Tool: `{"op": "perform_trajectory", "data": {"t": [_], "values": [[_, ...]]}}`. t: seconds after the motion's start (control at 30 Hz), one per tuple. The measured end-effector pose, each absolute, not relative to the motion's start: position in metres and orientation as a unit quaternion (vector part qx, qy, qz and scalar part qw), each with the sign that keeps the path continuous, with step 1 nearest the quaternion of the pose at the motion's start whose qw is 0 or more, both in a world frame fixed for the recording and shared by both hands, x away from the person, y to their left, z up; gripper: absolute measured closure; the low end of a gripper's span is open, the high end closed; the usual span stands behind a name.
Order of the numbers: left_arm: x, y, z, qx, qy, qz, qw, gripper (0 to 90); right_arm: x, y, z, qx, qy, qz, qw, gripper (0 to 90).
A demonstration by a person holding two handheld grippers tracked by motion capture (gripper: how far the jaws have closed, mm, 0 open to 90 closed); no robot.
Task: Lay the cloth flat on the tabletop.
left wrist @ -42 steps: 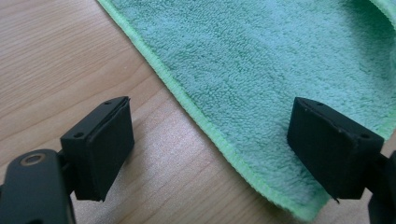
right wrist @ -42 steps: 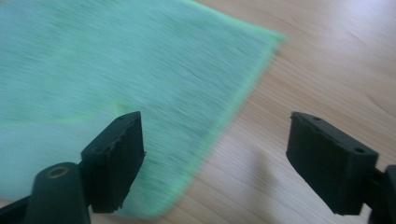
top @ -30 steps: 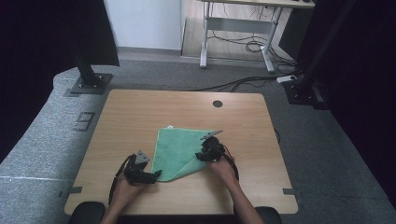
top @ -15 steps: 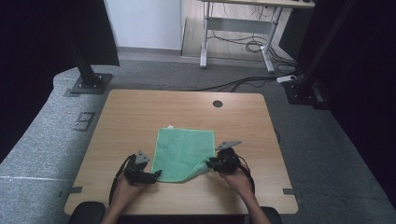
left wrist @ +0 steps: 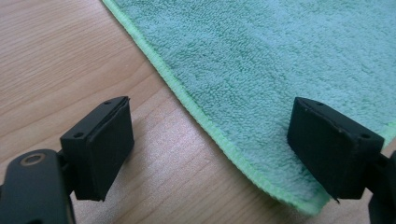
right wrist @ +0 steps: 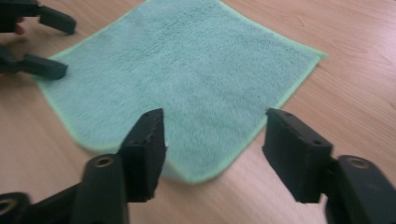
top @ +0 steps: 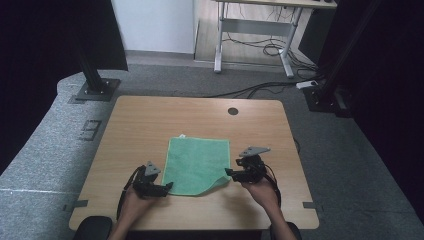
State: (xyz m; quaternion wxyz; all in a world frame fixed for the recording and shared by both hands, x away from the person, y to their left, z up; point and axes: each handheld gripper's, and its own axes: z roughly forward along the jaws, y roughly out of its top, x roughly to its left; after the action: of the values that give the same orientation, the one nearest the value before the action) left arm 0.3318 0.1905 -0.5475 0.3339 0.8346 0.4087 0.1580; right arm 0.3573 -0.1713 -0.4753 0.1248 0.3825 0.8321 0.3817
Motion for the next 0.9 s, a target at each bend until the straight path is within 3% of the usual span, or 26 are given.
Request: {"op": "perform_trajectory", "data": {"t": [0.1, 0.3, 0.6, 0.9], "values": [[0.332, 0.190, -0.548, 0.834, 0.410, 0.158, 0.334, 14.4, 0.368, -0.156, -0.488, 0.387, 0.839, 0.365, 0.118, 30.5], [0.331, 0.190, -0.548, 0.833, 0.411, 0.158, 0.334, 14.4, 0.361, -0.151, -0.509, 0.383, 0.850, 0.348, 0.098, 29.3], [0.329, 0.191, -0.547, 0.831, 0.415, 0.156, 0.338, 14.4, 0.322, -0.177, -0.540, 0.399, 0.851, 0.320, 0.121, 25.1], [0.319, 0.211, -0.540, 0.830, 0.429, 0.140, 0.330, 13.2, 0.314, -0.179, -0.545, 0.400, 0.843, 0.329, 0.147, 22.3]]}}
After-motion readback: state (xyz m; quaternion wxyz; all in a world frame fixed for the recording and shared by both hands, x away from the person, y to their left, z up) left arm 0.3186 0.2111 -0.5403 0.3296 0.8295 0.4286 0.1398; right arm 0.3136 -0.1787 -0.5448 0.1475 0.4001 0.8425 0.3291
